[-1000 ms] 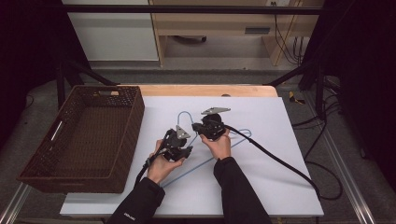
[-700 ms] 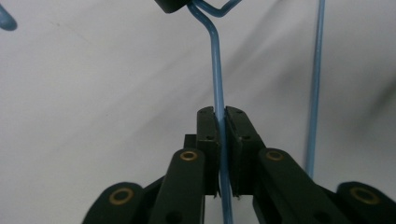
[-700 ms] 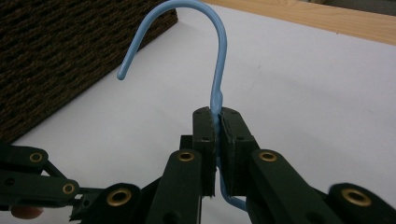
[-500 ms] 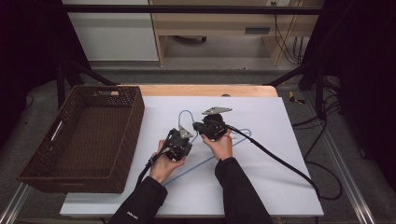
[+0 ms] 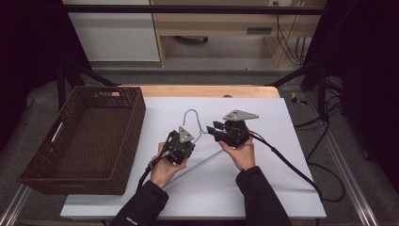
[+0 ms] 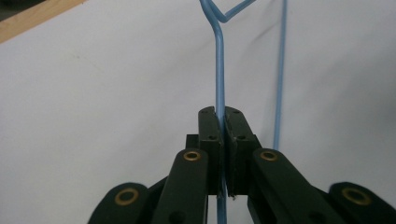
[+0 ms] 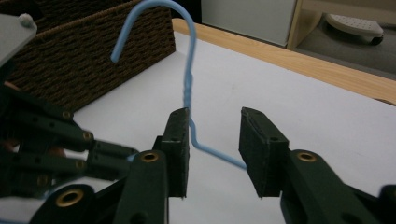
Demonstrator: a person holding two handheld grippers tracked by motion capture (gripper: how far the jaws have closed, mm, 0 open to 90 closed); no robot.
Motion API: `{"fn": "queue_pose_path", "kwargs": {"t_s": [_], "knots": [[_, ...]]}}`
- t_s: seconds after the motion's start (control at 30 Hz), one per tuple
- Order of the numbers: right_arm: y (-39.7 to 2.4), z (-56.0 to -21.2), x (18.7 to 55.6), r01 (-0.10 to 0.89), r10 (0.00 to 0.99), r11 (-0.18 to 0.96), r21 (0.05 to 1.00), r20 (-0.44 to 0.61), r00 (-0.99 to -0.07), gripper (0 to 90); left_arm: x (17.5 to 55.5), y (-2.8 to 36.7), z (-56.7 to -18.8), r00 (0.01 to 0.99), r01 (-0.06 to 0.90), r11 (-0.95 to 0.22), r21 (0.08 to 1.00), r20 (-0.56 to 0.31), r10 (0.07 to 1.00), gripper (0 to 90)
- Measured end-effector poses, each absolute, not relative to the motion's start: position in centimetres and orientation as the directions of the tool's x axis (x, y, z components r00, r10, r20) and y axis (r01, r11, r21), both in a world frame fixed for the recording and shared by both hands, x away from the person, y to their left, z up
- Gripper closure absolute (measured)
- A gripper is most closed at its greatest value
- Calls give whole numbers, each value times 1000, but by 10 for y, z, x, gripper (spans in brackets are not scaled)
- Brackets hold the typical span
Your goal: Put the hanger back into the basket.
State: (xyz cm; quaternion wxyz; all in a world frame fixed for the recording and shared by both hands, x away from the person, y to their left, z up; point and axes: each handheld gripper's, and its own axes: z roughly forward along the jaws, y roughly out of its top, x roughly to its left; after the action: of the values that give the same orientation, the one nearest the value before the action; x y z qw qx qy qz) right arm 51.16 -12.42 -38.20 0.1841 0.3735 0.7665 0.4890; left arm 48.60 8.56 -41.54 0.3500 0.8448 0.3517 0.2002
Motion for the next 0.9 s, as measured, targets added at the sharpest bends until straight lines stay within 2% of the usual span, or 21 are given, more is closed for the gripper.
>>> {"fn": "queue_pose_path", "kwargs": {"t_s": [0.4, 0.67, 0.9], "knots": [[-200, -383, 467, 376, 793, 199, 905, 77, -604, 413, 473, 97, -388, 664, 416, -491, 765, 113, 739, 871], [-220, -389, 451, 343, 791, 212, 915, 46, -610, 201, 462, 112, -375, 666, 398, -489, 776, 122, 736, 871], [-229, -395, 441, 361, 787, 227, 904, 48, -615, 87, 452, 124, -367, 660, 387, -461, 799, 109, 743, 871]]}}
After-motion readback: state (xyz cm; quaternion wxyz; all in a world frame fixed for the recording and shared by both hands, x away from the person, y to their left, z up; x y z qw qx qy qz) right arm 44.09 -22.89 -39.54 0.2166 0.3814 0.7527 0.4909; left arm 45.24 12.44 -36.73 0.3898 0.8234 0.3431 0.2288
